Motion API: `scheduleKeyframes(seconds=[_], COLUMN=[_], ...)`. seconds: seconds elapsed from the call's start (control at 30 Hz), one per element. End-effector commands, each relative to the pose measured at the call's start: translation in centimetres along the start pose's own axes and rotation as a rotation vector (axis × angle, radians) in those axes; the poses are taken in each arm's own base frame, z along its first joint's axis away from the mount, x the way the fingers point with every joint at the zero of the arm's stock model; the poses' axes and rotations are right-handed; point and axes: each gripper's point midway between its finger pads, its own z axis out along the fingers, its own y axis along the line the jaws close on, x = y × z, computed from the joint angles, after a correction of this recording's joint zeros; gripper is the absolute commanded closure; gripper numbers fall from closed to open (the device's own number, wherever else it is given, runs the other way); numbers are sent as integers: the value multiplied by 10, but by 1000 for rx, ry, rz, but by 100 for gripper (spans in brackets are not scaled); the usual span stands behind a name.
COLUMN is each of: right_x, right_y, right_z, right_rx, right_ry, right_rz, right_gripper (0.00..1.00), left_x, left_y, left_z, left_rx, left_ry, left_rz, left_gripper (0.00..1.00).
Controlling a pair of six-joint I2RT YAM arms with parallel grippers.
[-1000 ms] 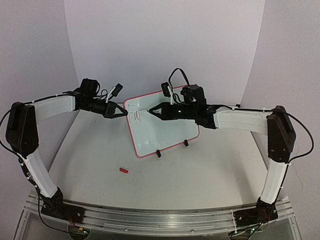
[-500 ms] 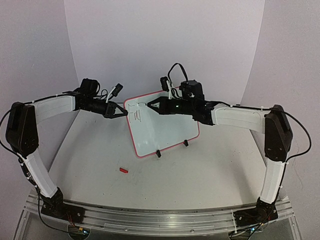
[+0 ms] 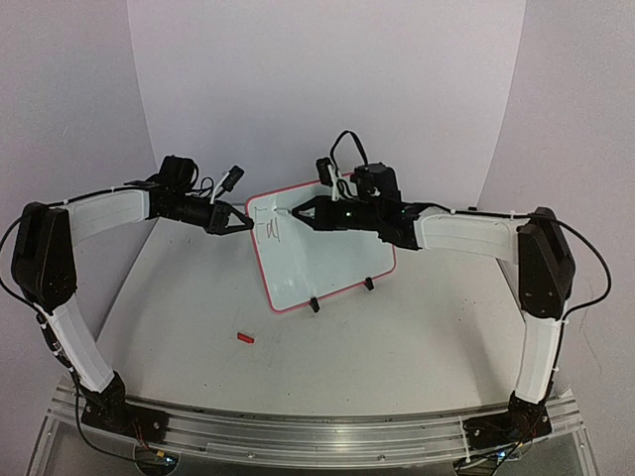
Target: Write a sentence on the whiteboard
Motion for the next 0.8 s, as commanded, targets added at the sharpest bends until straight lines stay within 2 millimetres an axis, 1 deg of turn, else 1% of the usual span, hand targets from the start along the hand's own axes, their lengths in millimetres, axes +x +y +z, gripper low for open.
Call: scheduleKeyframes(seconds=[0.0,0.17,0.23,0.33,0.43,0.5,0.63,0.77], right_x=[-16,-16,-17,-23,-24,-22,-12,-2], right_y=[0,-2,0,14,24,28,25,16], right_z=[3,1,-2,-12,-24,-32,-38,-33], right_rx=[10,23,18,-24,-55,-60,-48,-20], right_ry=[-45,-49,-53,-69,-73,-71,-46,-19], right_rz=[-8,-11,-17,-39,-59,-67,-58,-46], right_gripper=[100,100,100,100,100,100,100,100], left_x=[-6,-7,-6,-6,-7,-7,-7,-6], left_y=[-22,-22,-22,-22,-23,-22,-22,-21], left_z=[-1,-1,-1,-1,-1,-2,-1,0], left_rx=[30,30,30,30,30,27,29,30], left_ry=[10,10,10,10,9,9,10,12], left_rz=[49,50,49,51,53,52,52,49], left_gripper=[100,100,100,100,100,100,100,100])
